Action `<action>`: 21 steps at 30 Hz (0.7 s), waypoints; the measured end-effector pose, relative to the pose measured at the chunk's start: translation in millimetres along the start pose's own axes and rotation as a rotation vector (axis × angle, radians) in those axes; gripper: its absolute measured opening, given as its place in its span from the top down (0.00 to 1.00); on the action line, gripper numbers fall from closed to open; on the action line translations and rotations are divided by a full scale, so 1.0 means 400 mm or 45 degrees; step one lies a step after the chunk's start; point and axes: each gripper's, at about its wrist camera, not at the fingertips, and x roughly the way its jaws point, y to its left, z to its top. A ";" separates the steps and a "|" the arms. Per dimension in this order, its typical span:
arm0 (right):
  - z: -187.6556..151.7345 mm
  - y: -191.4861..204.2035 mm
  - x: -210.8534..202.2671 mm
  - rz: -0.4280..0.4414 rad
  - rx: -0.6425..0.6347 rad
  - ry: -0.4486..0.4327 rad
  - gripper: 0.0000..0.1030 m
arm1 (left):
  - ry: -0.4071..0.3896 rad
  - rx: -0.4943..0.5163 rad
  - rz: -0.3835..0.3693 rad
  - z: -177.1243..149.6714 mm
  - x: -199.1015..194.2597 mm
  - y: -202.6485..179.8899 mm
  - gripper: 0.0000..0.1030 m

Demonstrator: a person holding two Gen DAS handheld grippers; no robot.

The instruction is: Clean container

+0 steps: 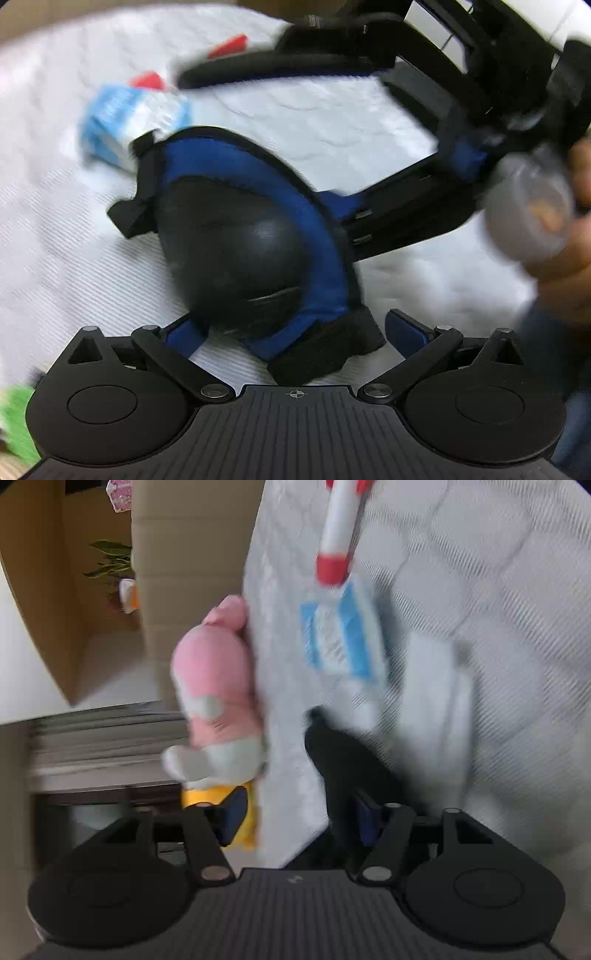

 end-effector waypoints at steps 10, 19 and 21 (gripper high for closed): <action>-0.049 0.046 0.105 -0.070 -0.174 0.157 0.40 | 0.057 -0.310 0.214 -0.034 -0.101 0.088 0.00; -0.011 0.068 0.024 -0.842 -0.523 -0.288 0.30 | 0.236 0.081 0.293 -0.029 0.018 0.022 0.00; 0.004 0.052 0.048 -0.750 -0.457 -0.247 0.30 | 0.235 0.228 0.323 -0.030 0.034 0.001 0.00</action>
